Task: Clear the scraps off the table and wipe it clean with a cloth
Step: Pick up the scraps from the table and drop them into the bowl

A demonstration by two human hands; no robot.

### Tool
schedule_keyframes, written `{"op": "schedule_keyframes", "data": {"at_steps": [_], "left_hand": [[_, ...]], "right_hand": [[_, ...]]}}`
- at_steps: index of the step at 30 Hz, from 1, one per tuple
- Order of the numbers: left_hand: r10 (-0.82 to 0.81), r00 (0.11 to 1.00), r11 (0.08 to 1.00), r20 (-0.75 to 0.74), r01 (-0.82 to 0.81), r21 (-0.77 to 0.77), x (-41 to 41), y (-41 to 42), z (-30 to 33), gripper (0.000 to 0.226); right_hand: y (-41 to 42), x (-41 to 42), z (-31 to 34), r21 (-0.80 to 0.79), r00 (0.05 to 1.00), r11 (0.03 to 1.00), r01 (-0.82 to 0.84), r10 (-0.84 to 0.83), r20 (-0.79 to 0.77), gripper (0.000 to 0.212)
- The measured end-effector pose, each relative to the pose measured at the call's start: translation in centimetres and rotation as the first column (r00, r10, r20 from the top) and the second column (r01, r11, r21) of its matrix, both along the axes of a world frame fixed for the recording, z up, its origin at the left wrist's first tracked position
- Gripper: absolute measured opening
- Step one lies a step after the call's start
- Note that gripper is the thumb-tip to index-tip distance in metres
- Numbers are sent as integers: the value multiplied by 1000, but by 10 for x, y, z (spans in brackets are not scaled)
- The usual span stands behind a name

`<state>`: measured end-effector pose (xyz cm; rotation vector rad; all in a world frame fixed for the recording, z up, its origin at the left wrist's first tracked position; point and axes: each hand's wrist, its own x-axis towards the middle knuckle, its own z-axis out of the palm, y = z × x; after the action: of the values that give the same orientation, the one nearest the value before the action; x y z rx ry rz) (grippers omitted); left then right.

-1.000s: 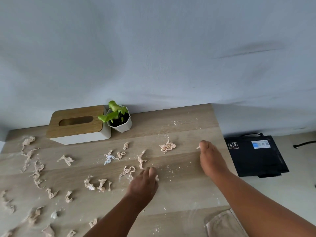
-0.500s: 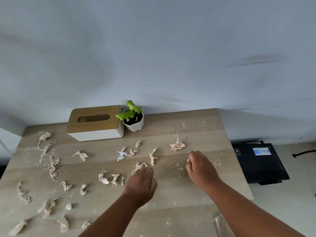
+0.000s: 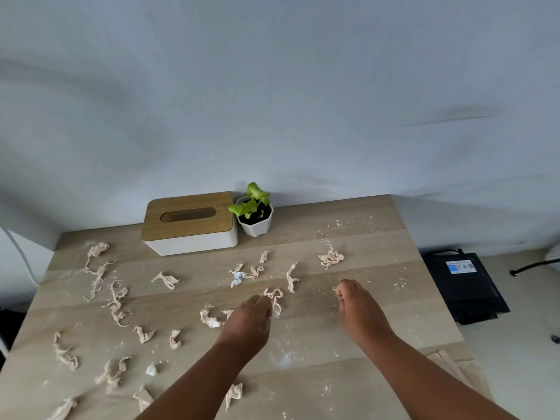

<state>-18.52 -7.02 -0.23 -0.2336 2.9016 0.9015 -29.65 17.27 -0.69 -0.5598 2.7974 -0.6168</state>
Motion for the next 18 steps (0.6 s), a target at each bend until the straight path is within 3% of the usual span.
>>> {"op": "schedule_keyframes", "data": {"at_steps": [7, 11, 18], "left_hand": [[-95, 994, 995, -47, 94, -28, 0, -18, 4, 6], [-128, 988, 991, -87, 124, -52, -2, -23, 3, 6], [-276, 958, 953, -75, 262, -150, -10, -35, -2, 44]], "right_hand": [[-11, 17, 8, -6, 999, 999, 37, -37, -3, 17], [-15, 26, 9, -59, 994, 995, 86, -89, -60, 5], [-18, 28, 9, -2, 990, 992, 122, -122, -72, 19]]}}
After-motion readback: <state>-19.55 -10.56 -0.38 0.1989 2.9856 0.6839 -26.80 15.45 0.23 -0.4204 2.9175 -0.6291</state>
